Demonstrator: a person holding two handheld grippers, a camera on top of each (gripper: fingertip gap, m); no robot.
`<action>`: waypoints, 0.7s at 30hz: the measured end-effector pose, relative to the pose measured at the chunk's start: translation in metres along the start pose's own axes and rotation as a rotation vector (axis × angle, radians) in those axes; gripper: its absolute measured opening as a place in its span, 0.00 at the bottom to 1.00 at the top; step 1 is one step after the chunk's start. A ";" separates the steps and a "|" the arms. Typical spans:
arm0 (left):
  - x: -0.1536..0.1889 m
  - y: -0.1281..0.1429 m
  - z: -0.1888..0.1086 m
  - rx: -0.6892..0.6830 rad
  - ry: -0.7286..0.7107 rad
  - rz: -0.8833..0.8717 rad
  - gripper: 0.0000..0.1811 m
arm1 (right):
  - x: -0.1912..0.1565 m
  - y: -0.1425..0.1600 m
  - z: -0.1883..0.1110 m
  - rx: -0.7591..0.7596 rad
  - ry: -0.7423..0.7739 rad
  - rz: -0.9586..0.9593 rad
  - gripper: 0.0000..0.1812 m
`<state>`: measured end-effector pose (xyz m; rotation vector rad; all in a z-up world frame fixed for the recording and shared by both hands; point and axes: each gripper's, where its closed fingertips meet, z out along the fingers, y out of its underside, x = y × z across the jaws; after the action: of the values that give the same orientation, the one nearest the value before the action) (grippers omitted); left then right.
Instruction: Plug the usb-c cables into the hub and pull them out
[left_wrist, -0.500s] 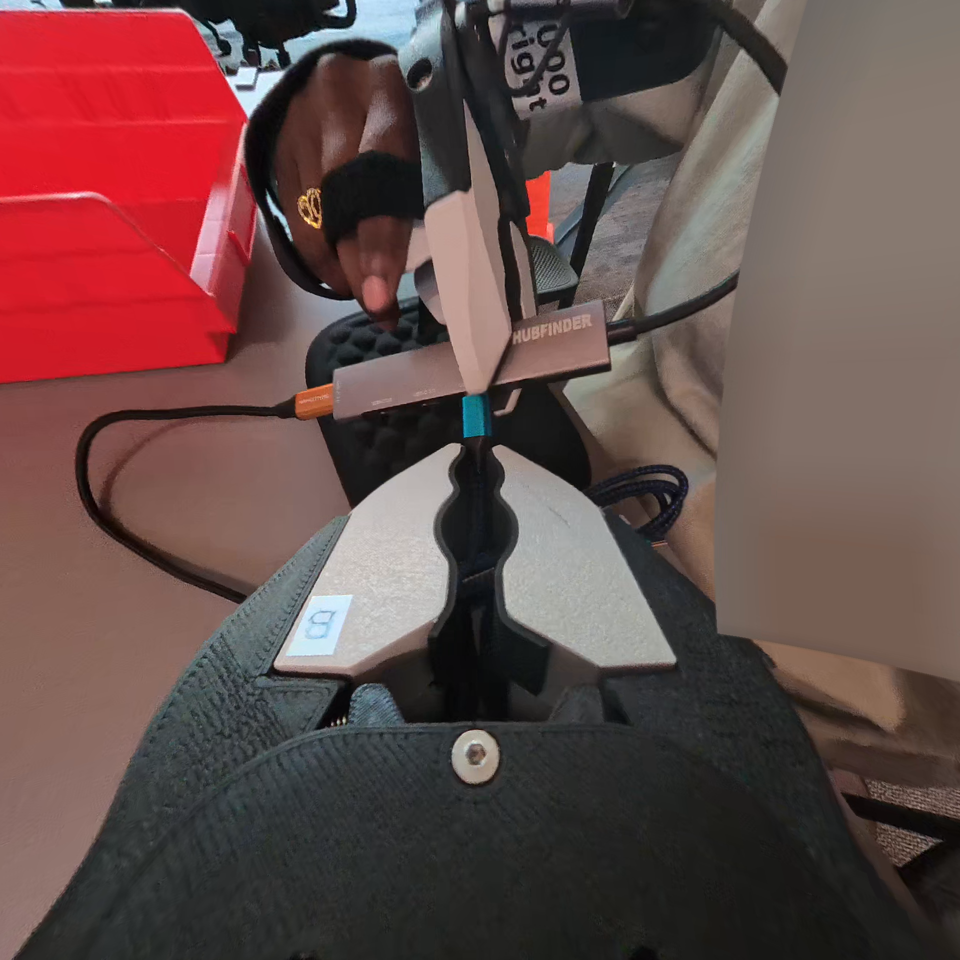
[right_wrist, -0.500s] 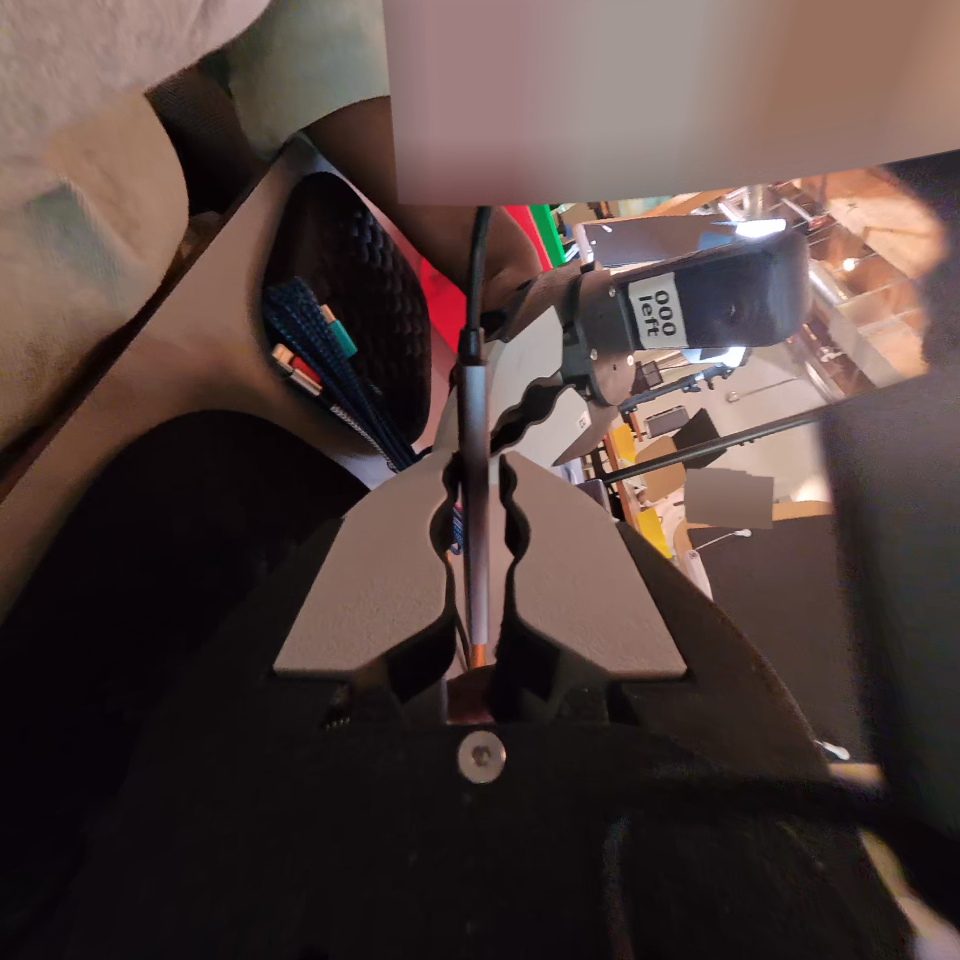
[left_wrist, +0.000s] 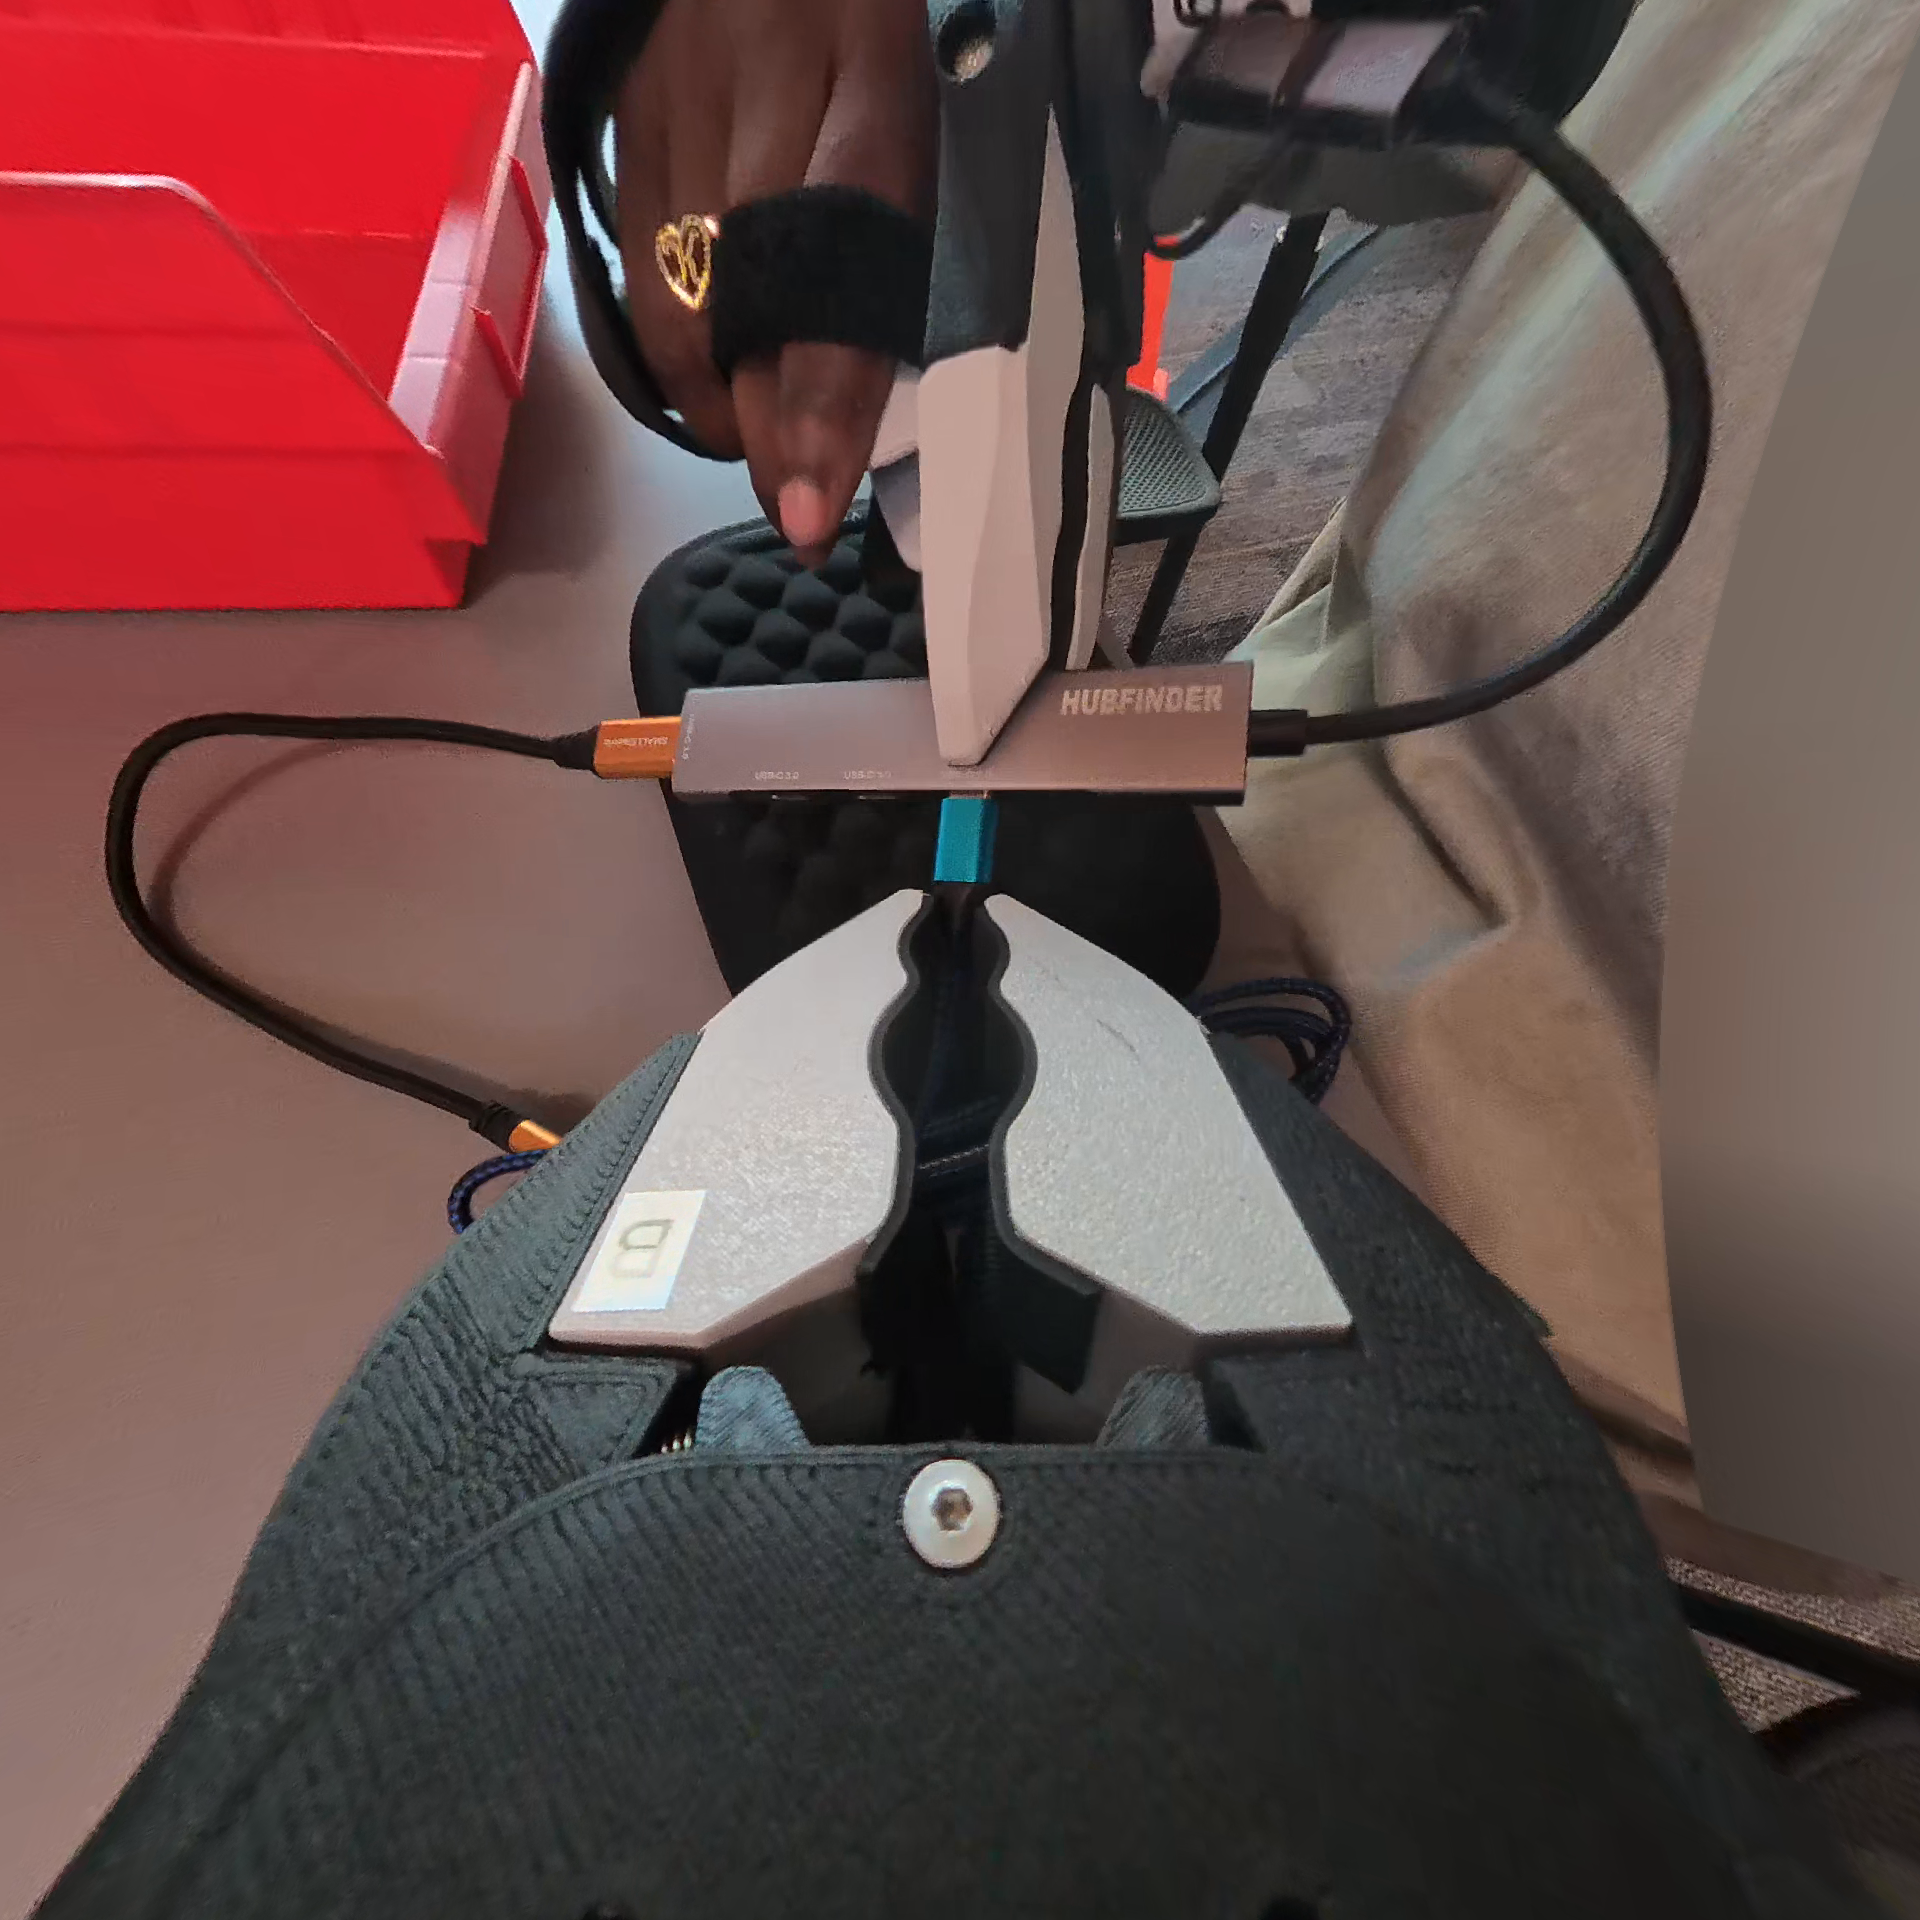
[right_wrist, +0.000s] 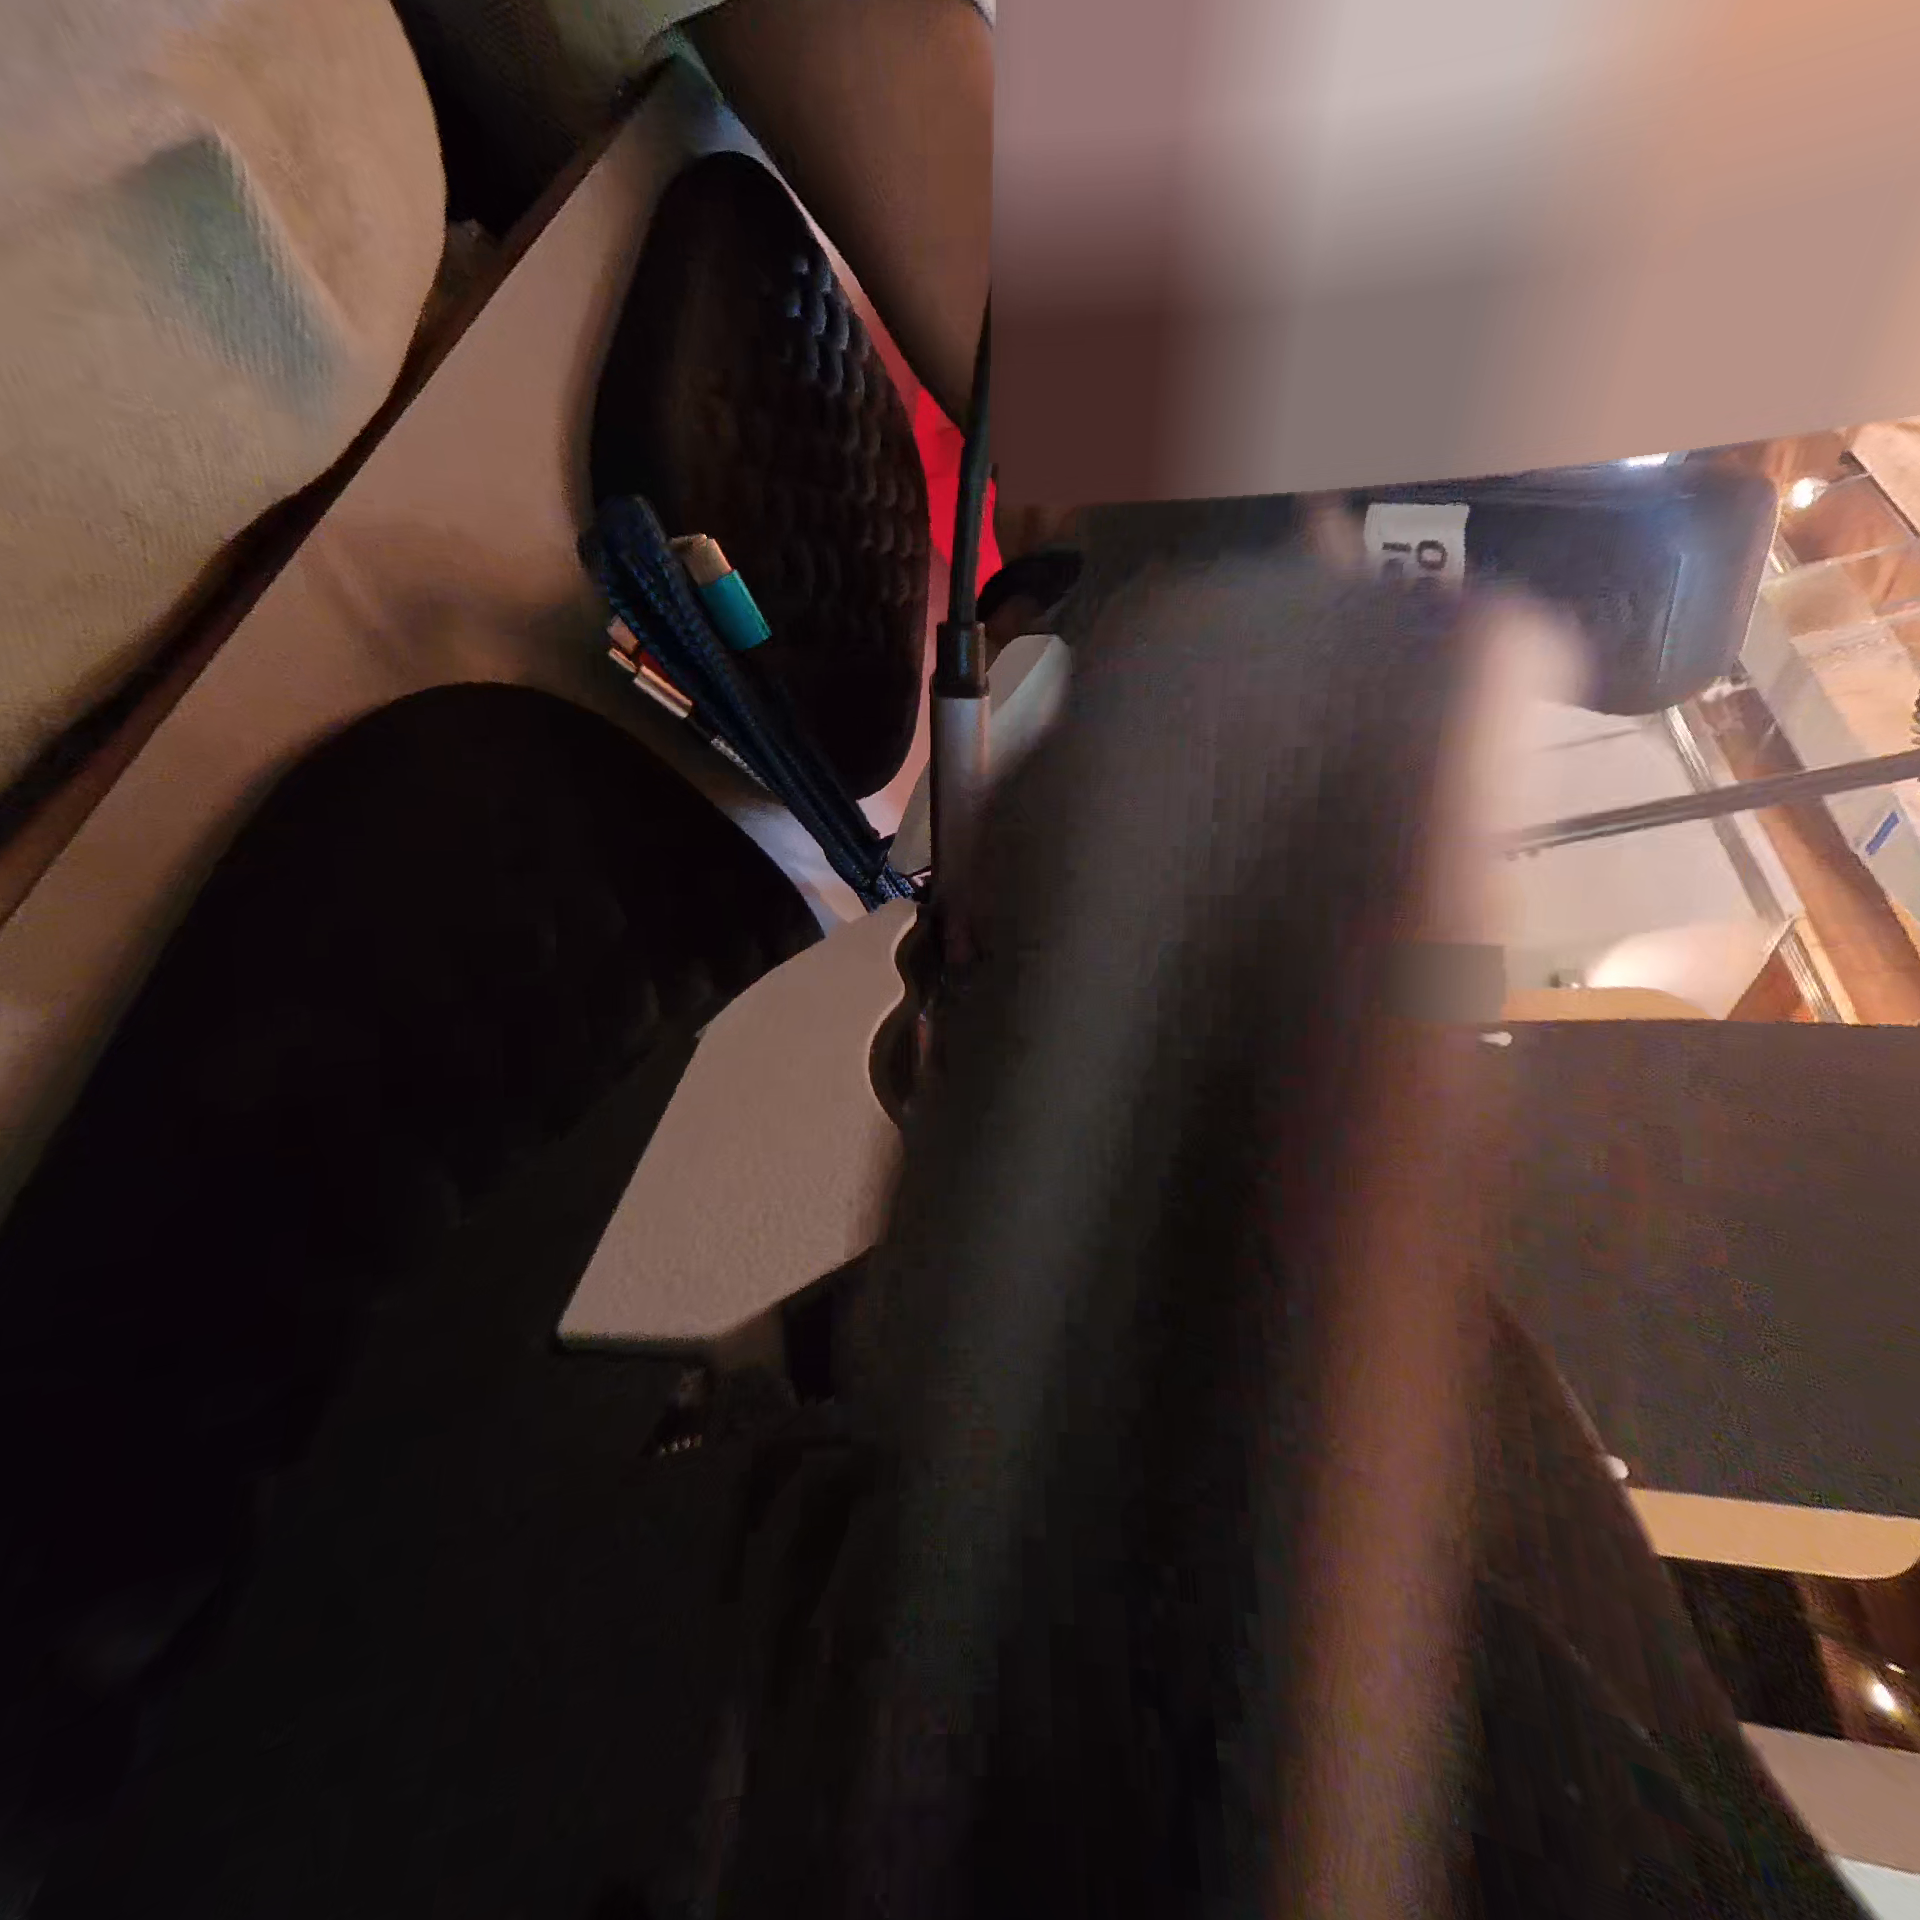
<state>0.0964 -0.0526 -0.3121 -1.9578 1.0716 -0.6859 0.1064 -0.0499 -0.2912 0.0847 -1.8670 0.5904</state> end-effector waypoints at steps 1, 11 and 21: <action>0.000 0.001 0.001 -0.005 0.002 0.004 0.02 | -0.002 -0.001 0.000 0.007 -0.006 -0.006 0.05; 0.002 0.011 0.011 -0.060 0.010 0.015 0.02 | -0.017 0.006 0.003 -0.017 -0.078 -0.076 0.05; -0.049 -0.040 -0.072 0.330 -0.459 0.017 0.44 | 0.053 0.010 0.005 -0.143 0.278 -0.379 0.05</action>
<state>0.0356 -0.0242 -0.2438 -1.7024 0.6468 -0.3484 0.0792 -0.0316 -0.2484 0.2439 -1.5637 0.1941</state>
